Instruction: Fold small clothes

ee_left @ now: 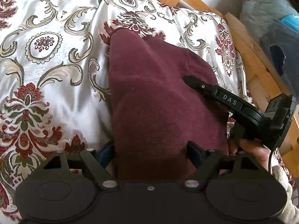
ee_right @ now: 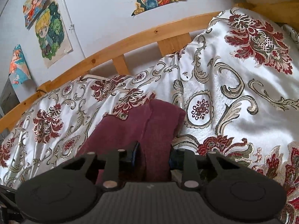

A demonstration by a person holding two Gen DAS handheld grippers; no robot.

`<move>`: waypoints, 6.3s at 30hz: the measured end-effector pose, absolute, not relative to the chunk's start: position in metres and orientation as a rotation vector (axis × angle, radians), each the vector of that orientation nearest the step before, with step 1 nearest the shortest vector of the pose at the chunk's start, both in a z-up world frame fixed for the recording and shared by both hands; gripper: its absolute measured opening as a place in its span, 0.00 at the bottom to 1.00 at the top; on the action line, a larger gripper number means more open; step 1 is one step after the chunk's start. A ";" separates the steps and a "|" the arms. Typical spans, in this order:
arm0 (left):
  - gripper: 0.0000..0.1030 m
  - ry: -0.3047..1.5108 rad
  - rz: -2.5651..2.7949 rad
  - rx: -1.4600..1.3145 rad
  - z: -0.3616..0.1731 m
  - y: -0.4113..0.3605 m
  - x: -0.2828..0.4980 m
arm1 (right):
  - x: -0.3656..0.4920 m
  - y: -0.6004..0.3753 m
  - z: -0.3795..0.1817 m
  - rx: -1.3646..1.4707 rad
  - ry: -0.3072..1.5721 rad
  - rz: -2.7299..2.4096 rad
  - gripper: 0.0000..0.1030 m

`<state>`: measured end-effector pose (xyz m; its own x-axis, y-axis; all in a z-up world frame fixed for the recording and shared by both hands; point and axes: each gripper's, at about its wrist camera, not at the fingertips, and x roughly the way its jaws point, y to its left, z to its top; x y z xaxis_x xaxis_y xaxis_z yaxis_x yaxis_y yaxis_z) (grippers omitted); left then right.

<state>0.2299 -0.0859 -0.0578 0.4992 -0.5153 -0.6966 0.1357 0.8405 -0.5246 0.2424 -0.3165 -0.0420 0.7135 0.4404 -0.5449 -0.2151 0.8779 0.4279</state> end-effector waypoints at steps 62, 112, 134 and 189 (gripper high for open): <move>0.65 0.798 -0.145 -0.462 -0.049 0.059 0.276 | 0.377 -0.126 -0.025 0.093 0.628 0.487 0.22; 0.99 0.520 0.115 -0.107 0.074 0.021 0.107 | 0.126 -0.217 0.086 0.181 0.376 0.327 1.00; 0.99 0.473 0.064 -0.039 0.040 0.005 0.046 | 0.026 -0.222 0.086 0.164 0.333 0.273 1.00; 0.99 0.447 0.151 -0.051 0.020 0.014 0.029 | 0.036 -0.204 0.046 0.134 0.437 0.257 1.00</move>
<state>0.0289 0.0140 0.0197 0.8906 0.1344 -0.4344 -0.1568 0.9875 -0.0160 0.0356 -0.2043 0.0460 0.8745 0.2740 -0.4002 -0.2168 0.9589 0.1828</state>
